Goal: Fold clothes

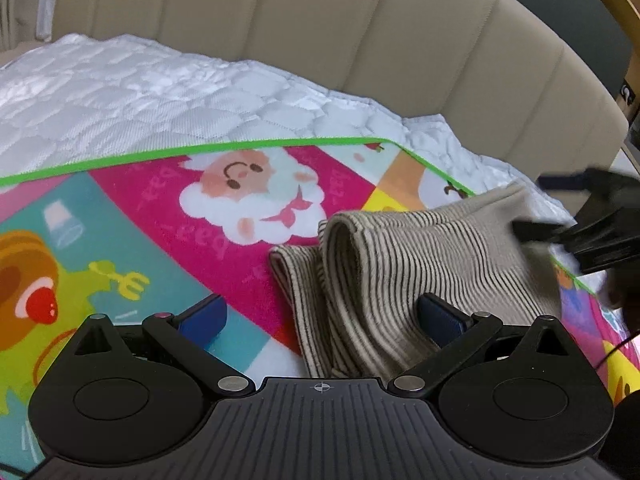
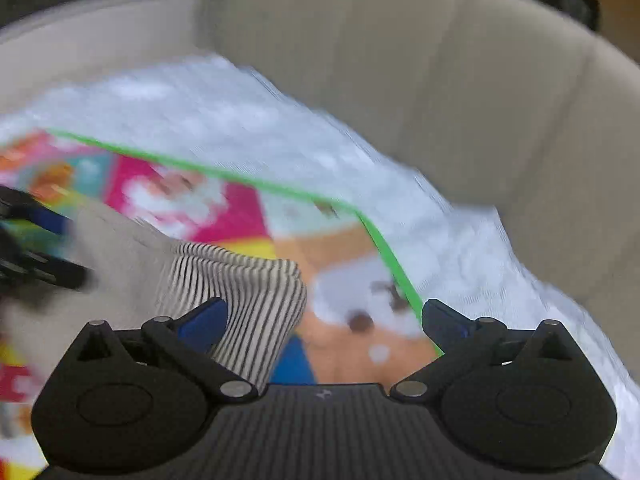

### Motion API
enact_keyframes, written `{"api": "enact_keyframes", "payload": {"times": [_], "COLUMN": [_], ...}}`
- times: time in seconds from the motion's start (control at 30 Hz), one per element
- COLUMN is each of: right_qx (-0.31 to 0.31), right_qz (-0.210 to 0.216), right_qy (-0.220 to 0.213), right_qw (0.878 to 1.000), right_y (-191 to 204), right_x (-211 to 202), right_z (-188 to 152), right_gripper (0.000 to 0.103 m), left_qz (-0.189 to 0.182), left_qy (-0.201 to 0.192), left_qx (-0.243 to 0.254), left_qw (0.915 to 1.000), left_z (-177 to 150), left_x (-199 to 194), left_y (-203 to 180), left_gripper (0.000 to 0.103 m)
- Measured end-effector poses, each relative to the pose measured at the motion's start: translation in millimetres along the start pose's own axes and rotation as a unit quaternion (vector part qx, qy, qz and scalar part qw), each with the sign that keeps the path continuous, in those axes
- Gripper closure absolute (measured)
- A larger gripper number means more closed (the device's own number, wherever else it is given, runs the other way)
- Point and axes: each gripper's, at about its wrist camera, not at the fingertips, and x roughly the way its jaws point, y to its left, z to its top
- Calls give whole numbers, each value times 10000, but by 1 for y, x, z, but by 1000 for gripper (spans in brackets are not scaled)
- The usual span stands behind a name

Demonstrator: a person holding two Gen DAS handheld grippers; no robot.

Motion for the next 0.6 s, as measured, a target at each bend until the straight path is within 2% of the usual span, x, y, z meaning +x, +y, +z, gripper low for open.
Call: {"api": "enact_keyframes", "payload": {"times": [0.03,0.13,0.23,0.37,0.43,0.53,0.6], "right_qx": [10,201,457,1083,1301,1652,1812], "right_qz": [-107,-349,-395,-318,-241,51,182], "right_qy": [129,-46,0,347,376,-44,-149], "right_qw": [9999,9992,9982,9930,9905,9862,9832], "right_y": [4,15,13,4,1,1,7], "right_x": [15,38,36,35,22,-11,-27], "right_z": [-6,-21,-22,-18,-12,-15,-22], "right_gripper": [0,0,0,0,0,0,0], "left_qz": [10,10,-43,-71,-67,-79,-78], "left_qy": [6,30,58,55,46,27,25], "left_qx": [-14,-117,-165,-168,-170,-212,-215], "left_qw": [10000,9999,9998,9998,9998,9997,9997], "left_z": [0,0,0,-2,-3,-3,-3], "left_x": [1,3,4,5,5,4,5], "left_y": [1,6,10,10,11,12,12], "left_gripper": [0,0,0,0,0,0,0]}}
